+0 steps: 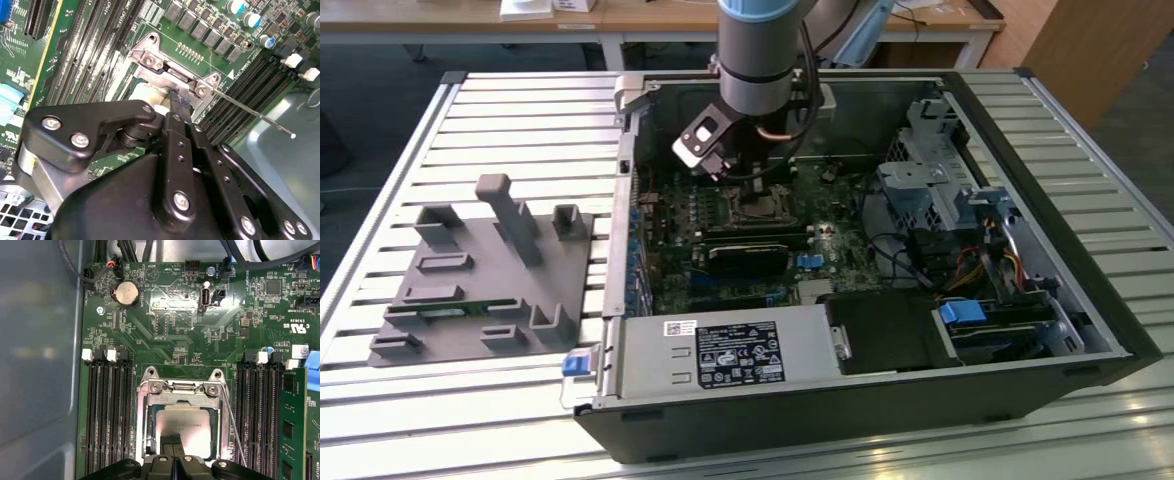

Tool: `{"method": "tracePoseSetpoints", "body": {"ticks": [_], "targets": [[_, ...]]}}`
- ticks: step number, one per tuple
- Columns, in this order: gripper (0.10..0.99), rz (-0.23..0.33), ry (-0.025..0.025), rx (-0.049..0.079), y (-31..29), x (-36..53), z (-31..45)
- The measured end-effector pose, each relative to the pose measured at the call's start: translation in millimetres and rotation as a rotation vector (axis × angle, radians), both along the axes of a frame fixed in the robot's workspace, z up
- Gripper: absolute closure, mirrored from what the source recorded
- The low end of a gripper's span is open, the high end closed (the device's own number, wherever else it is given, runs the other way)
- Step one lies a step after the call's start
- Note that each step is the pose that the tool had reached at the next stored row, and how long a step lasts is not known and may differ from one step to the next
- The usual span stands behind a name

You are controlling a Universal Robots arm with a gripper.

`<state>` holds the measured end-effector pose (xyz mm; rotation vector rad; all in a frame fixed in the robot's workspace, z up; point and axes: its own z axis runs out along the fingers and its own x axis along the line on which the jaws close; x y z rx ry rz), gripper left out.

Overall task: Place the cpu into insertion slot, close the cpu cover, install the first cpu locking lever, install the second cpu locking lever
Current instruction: 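Close the cpu cover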

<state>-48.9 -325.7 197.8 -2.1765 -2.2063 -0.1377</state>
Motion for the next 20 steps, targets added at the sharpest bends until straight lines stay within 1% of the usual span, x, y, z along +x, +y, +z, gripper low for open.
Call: {"method": "tracePoseSetpoints", "body": {"ticks": [2, 5, 8, 10, 14, 20], "targets": [[0.980, 0.000, 0.0000, 0.004, 1.0, 1.0, 0.0], [0.980, 0.000, -0.0021, 0.010, 2.0, 1.8, 1.2], [0.980, 0.000, -0.0011, 0.008, 2.1, 1.7, 7.3], [0.980, 0.000, -0.0012, 0.008, 2.1, 1.7, 9.9], [0.980, 0.000, -0.0010, 0.008, 1.6, 1.7, 10.1], [0.980, 0.000, -0.0010, 0.008, -2.6, 2.3, 10.0]]}}
